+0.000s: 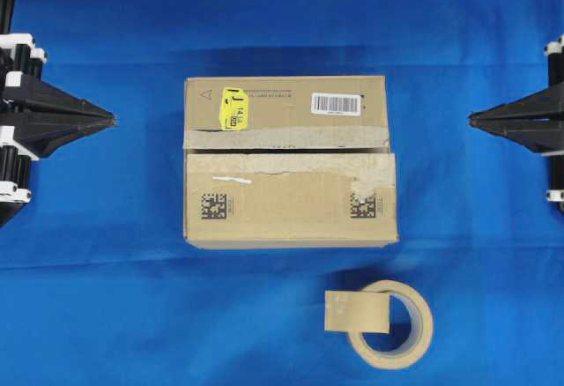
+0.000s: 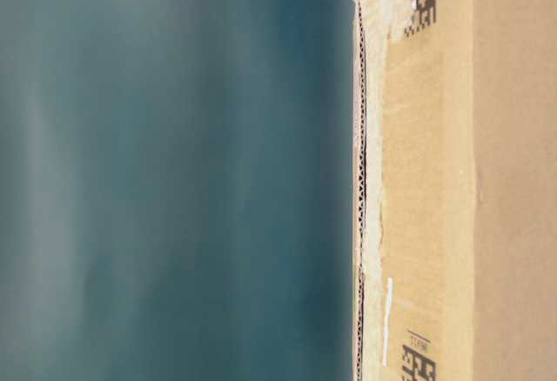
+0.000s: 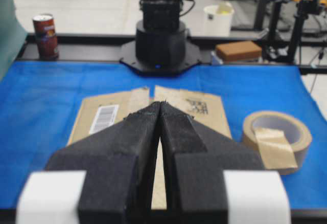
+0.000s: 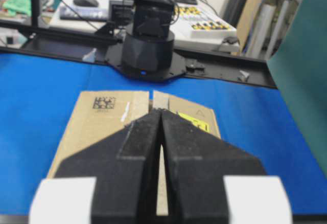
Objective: Apply tape along the seams of the closed cardboard box to seal it securely.
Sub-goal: 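Move the left gripper down to the tan tape roll's loose strip, then pinch the loose tape strip end with the left gripper, then lift the tape strip and carry it onto the box's center seam, then bring the right gripper in to press the tape onto the seam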
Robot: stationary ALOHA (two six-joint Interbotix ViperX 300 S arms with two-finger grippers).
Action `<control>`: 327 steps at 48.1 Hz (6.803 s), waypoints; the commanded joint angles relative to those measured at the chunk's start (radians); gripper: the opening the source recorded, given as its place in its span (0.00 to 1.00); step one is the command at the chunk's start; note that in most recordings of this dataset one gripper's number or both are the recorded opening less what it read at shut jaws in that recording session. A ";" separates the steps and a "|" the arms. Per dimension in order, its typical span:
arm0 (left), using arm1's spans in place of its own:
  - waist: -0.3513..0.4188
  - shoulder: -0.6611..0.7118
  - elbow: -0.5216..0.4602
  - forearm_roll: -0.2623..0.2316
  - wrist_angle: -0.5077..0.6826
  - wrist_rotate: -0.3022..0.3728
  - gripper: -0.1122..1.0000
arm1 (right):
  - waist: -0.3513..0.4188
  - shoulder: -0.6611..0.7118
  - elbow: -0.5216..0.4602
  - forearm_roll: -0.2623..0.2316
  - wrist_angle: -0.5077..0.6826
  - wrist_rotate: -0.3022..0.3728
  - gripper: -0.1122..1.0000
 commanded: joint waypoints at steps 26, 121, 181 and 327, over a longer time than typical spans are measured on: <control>-0.195 0.515 -0.199 -0.015 -0.278 0.359 0.10 | -0.003 0.078 -0.081 -0.002 0.029 -0.008 0.10; -0.333 1.345 -0.764 -0.035 -0.061 1.170 0.10 | 0.051 0.074 -0.092 0.000 0.069 -0.008 0.10; -0.196 0.991 -0.765 -0.029 0.241 1.328 0.10 | 0.051 0.095 -0.091 -0.002 0.071 0.003 0.10; 0.041 0.833 -0.491 -0.028 0.291 1.368 0.10 | -0.015 0.959 -0.480 0.100 -0.120 0.040 0.52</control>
